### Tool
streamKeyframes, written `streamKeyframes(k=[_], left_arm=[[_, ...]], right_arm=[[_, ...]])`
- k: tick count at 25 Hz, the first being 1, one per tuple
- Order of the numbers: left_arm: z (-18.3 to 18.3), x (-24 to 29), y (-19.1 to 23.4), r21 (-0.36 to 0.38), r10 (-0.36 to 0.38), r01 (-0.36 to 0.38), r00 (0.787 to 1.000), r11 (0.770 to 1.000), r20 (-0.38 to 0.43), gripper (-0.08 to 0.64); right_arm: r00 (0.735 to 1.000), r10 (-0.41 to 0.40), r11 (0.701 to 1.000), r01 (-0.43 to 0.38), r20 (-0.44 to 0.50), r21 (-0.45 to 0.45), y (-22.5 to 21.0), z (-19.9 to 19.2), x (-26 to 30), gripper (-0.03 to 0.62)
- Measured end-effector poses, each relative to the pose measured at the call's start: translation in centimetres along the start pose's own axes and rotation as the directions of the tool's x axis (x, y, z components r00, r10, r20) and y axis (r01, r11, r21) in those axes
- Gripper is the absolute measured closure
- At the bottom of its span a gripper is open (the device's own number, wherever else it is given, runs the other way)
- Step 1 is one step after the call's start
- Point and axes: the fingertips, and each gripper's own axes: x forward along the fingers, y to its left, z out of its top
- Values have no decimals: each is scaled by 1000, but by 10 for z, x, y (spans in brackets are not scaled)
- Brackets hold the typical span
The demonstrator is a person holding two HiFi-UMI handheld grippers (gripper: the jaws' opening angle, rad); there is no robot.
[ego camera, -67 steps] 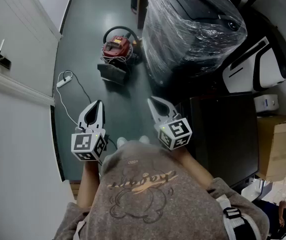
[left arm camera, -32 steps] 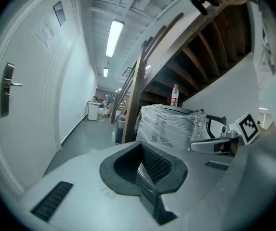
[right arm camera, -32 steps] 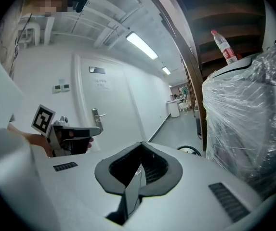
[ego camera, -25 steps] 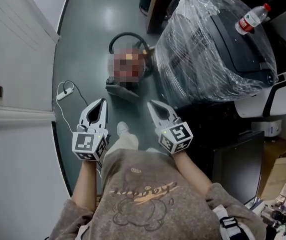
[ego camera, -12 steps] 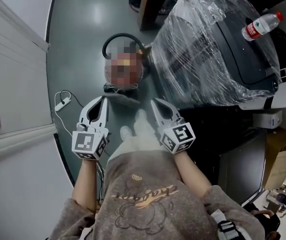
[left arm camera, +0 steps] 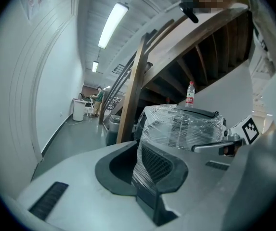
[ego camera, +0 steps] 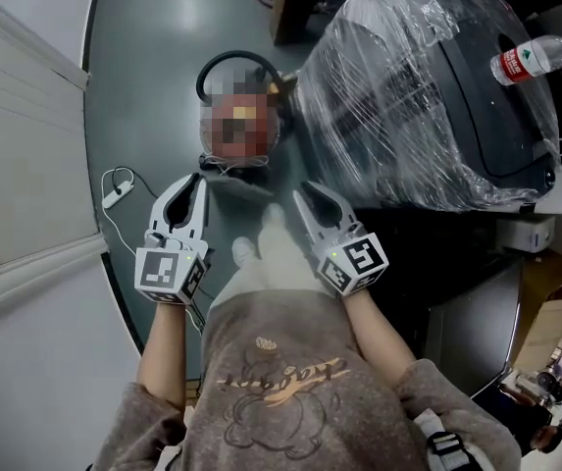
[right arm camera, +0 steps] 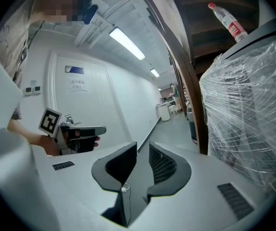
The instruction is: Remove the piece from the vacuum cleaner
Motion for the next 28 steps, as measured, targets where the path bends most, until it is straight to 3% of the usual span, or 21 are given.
streamKeyframes(k=[1,6,7,9,14,20,28], left_arm=[[-1,2,0,-8,-6,6,1000,1000,-2,548],[-12,15,7,-26,-1,1,1000,1000,-17,361],[-14,18,11,-32,5,-5,1000,999,-20,305],[-22,23,17,-39,3,-4,999,999,-36,269],[-67,43,28,-14,-66,65,986,998,-150,265],[-158,74,50,30,-111,128,937,991,-331,265],[-293,111,66,54,-190,252,838,966,-511,265]], right_arm=[[1000,11,1000,-11,-6,4,-1,-2,2,528],[996,37,999,-37,-79,7,-6,-17,16,371],[995,43,999,-42,-91,7,-7,-20,19,359],[993,53,999,-53,-110,4,-9,-27,25,353],[978,76,996,-83,-192,-28,-26,-67,46,353],[952,74,996,-85,-298,-23,-55,-143,75,353],[880,118,986,-158,-461,-49,-79,-282,120,353]])
